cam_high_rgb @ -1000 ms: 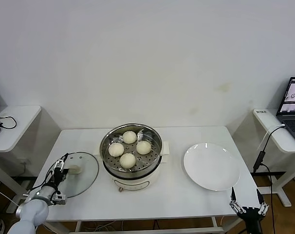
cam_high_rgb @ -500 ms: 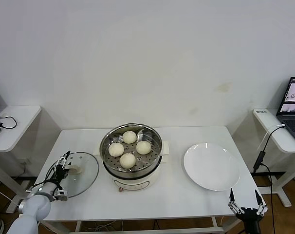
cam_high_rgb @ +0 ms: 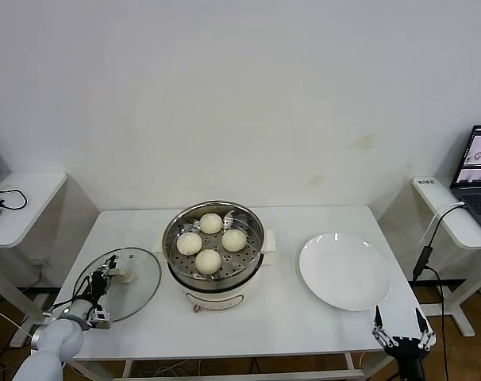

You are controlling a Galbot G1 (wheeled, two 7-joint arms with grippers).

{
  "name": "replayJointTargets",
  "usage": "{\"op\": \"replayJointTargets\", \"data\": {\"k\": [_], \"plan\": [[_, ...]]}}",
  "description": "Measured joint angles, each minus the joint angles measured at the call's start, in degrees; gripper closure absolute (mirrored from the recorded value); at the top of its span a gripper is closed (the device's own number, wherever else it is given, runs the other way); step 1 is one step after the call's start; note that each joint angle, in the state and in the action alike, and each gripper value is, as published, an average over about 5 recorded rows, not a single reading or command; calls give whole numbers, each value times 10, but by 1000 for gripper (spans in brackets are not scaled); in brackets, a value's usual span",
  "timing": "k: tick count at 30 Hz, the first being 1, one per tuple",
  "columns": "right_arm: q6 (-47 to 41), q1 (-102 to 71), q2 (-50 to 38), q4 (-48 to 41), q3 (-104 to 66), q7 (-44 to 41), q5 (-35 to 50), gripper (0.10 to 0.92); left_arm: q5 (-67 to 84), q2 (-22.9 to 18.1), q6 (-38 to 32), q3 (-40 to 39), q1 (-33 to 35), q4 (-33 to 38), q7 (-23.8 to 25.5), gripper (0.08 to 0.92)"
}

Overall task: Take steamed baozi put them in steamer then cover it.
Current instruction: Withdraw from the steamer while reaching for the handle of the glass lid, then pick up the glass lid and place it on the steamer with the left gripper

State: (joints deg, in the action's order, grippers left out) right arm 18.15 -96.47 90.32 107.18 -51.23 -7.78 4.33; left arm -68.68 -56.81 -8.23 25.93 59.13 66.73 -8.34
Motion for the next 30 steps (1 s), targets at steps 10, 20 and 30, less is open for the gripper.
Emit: {"op": "replayJointTargets", "data": {"k": [10,20,30], "plan": [[0,-3,-4,3,11,-2,-7,203,16,3,6,20,27,31,-4,843],[3,-3,-17,12,24,-2,-9,203,33,14,37,66,80,124,11,846],[5,5,-34,10,41,-3,-16,203,72,15,105,147,155,255,50,846]]}}
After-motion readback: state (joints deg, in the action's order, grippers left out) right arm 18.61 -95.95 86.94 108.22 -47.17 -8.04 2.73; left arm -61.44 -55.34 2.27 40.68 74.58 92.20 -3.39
